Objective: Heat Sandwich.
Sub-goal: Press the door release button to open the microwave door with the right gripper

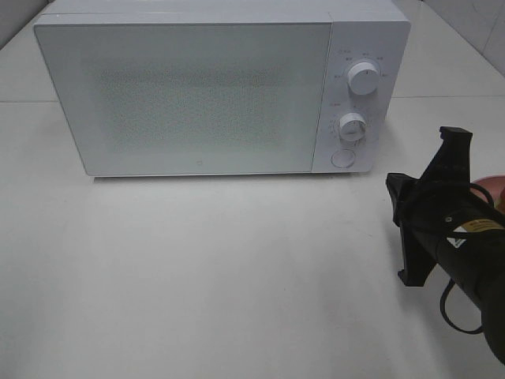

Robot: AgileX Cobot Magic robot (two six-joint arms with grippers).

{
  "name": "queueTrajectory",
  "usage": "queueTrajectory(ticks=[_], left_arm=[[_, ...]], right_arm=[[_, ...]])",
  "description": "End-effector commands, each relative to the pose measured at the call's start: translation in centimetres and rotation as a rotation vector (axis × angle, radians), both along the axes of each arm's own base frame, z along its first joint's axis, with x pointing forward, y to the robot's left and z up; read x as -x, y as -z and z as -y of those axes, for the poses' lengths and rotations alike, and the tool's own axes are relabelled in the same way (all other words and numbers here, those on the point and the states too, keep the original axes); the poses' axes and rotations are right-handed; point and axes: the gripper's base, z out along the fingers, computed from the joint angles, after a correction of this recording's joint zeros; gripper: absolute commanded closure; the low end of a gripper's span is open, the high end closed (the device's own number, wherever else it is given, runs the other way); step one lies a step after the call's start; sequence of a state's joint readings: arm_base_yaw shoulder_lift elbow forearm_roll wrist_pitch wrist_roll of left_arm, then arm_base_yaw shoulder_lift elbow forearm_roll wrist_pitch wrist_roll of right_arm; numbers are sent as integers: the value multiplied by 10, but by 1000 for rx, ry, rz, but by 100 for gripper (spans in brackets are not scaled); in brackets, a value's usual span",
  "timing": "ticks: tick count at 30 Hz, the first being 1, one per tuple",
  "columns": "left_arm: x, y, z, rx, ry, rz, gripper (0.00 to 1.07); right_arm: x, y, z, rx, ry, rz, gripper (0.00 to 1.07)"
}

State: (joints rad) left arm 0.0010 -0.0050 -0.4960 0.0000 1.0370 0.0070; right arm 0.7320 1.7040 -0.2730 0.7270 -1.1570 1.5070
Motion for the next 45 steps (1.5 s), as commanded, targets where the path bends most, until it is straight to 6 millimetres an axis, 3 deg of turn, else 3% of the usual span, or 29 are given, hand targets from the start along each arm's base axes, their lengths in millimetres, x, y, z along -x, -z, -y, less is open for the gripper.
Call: queueTrajectory(ticks=[1, 8, 22, 33, 45], left_arm=[[3, 0, 0, 1, -3, 28, 1], [3, 0, 0, 1, -3, 28, 1], [3, 0, 0, 1, -3, 28, 1], [3, 0, 0, 1, -3, 28, 1], [3, 0, 0, 1, -3, 28, 1]], right_arm=[[-7, 5, -8, 27, -29, -9, 107], [-29, 13, -10, 41, -68, -4, 107], [-92, 28, -8, 54, -108, -39, 107], [-121, 44, -4, 53, -95, -117, 107], [-139, 44, -10, 57, -103, -118, 107]])
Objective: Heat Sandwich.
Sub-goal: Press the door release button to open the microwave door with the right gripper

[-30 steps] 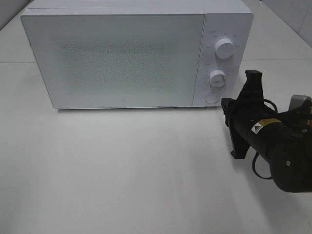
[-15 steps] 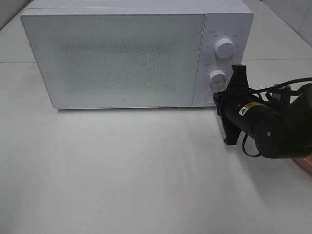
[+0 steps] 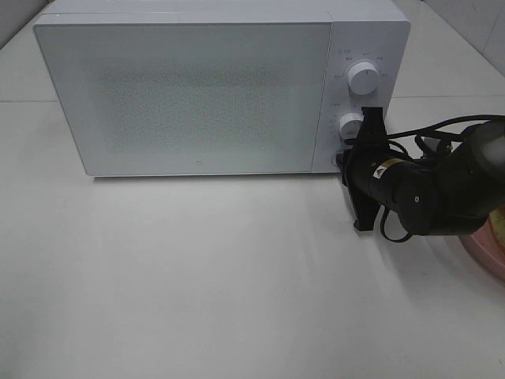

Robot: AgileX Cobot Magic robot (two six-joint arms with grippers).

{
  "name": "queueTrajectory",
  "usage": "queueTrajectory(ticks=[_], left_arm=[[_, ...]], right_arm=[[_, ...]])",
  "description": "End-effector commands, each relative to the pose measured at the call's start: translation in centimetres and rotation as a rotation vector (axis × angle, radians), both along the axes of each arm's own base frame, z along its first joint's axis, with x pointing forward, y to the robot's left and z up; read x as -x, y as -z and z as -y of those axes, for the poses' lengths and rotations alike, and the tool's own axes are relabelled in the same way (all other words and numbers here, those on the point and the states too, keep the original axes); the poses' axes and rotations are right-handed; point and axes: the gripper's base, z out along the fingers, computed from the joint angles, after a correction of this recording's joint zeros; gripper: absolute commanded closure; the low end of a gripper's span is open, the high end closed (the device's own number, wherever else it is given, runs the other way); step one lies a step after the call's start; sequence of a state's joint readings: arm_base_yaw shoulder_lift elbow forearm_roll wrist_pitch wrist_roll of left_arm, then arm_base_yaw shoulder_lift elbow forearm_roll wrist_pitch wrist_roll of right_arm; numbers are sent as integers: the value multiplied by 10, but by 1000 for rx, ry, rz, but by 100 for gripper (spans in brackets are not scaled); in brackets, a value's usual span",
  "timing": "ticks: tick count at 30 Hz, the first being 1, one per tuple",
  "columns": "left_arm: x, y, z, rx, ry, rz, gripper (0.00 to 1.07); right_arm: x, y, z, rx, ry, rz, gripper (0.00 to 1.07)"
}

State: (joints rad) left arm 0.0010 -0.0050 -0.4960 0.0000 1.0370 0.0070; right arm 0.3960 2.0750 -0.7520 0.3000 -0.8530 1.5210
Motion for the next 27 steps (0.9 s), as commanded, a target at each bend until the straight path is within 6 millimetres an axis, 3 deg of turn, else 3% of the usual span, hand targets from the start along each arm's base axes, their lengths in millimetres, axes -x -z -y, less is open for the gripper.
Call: queueTrajectory(ticks=[1, 20, 27], left_arm=[[3, 0, 0, 1, -3, 28, 1], [3, 0, 0, 1, -3, 28, 1], [3, 0, 0, 1, -3, 28, 1]], right_arm=[[-9, -5, 0, 10, 8, 40, 107], [-22, -29, 8, 5, 127, 352, 107], [-54, -38, 1, -17, 152, 529, 107]])
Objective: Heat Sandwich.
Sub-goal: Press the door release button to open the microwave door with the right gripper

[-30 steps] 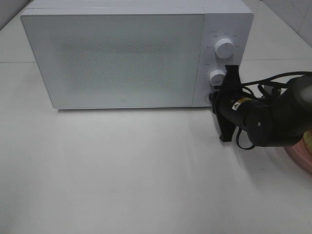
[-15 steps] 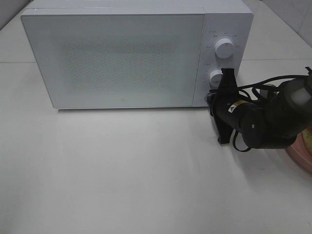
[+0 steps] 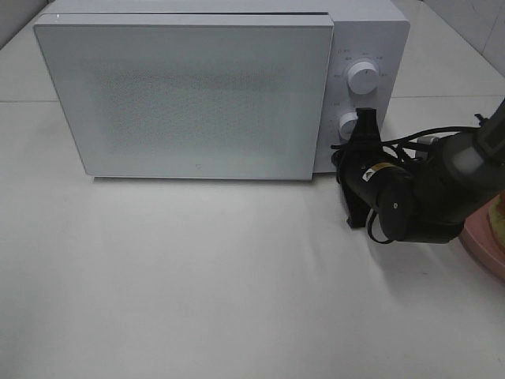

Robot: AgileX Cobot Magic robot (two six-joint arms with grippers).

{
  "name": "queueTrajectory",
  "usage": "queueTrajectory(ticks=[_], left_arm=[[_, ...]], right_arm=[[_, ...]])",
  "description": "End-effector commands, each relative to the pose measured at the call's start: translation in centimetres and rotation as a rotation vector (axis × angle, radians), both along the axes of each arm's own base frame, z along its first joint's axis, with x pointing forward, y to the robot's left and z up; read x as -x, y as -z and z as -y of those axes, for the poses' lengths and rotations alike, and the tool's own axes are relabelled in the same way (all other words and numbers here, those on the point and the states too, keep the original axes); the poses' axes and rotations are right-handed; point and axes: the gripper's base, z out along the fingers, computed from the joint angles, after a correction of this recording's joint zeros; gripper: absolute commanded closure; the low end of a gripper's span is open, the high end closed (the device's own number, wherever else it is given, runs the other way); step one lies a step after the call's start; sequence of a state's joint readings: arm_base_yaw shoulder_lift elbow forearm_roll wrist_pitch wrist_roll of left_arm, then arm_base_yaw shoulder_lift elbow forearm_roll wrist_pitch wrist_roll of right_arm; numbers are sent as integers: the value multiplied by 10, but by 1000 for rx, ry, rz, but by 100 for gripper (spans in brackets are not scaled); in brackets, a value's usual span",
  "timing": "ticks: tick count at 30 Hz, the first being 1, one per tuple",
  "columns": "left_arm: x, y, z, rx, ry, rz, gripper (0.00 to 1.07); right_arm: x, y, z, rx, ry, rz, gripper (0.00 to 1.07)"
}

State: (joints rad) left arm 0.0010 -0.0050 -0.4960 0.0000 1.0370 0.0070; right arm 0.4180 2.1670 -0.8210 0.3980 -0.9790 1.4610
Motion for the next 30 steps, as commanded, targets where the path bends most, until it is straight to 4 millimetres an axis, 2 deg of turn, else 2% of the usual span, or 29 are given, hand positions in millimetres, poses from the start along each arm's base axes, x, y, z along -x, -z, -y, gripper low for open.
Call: queueTrajectory(ticks=[1, 30], left_arm=[[3, 0, 0, 1, -3, 28, 1], [3, 0, 0, 1, -3, 28, 1]], right_arm=[[-41, -50, 6, -34, 81, 443, 107], [-45, -48, 3, -27, 33, 372, 107]])
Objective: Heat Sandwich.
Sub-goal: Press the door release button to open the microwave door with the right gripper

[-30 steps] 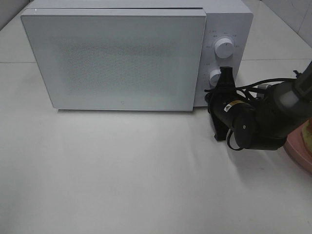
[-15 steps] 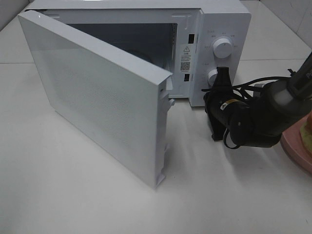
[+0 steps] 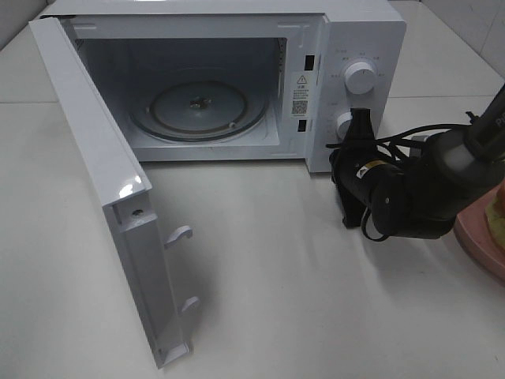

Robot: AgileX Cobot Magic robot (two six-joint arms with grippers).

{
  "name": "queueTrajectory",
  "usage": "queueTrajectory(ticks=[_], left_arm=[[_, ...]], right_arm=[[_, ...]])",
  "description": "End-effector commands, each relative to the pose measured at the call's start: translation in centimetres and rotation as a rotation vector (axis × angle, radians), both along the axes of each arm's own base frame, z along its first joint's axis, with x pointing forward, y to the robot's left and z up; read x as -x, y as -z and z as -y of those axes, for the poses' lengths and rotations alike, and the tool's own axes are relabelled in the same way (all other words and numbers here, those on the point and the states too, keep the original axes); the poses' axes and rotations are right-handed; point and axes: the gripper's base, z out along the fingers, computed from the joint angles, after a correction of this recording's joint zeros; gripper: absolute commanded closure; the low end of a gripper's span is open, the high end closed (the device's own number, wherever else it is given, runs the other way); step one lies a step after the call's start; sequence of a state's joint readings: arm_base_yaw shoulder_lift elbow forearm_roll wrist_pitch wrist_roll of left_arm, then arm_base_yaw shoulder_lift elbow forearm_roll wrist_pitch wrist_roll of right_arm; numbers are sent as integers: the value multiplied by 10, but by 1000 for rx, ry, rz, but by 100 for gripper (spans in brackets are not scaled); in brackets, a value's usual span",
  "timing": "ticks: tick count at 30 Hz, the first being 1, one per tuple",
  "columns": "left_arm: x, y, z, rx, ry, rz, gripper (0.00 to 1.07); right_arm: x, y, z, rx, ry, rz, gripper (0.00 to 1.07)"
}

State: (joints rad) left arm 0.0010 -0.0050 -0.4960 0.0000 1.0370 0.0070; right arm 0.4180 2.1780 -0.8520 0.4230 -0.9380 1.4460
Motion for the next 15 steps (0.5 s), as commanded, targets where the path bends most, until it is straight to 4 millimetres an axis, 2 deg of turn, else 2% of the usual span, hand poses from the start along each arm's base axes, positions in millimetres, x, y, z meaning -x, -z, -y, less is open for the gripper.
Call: queueTrajectory(ticks=[1, 10, 15], left_arm=[[3, 0, 0, 1, -3, 28, 1], [3, 0, 0, 1, -3, 28, 1], [3, 0, 0, 1, -3, 28, 1]], right_arm=[[-40, -51, 5, -23, 21, 396, 107], [-34, -50, 6, -16, 8, 302, 107], [-20, -51, 7, 21, -30, 181, 107]])
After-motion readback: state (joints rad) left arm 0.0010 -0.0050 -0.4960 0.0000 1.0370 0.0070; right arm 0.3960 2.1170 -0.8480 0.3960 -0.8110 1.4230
